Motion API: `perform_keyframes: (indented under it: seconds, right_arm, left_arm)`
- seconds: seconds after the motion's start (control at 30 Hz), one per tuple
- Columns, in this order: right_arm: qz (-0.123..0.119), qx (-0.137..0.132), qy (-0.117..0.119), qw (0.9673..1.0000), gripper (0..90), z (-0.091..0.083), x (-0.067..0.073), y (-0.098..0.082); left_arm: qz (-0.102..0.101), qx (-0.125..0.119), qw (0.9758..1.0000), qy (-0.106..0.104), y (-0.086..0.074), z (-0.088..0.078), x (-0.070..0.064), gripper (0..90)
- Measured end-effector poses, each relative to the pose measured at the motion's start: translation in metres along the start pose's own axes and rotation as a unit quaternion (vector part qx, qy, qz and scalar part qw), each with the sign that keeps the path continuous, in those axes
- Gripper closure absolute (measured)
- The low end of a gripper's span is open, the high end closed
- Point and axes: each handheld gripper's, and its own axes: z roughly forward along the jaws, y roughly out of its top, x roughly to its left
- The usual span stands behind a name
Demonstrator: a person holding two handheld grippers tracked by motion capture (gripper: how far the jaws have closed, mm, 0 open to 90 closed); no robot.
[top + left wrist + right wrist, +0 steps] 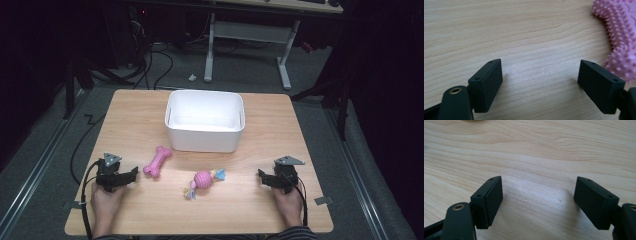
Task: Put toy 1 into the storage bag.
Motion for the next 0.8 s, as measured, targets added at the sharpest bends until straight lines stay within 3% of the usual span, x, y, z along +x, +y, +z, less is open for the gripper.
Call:
perform_keyframes:
  seconds: [0.8]
  right_arm:
    - [0.004, 0.001, -0.003, 1.0000, 23.7, -0.0004, 0.0010, -0.0002]
  left_arm:
    - [-0.006, 0.000, 1.0000, 0.003, 0.0004, -0.0002, 0.0002, 21.8]
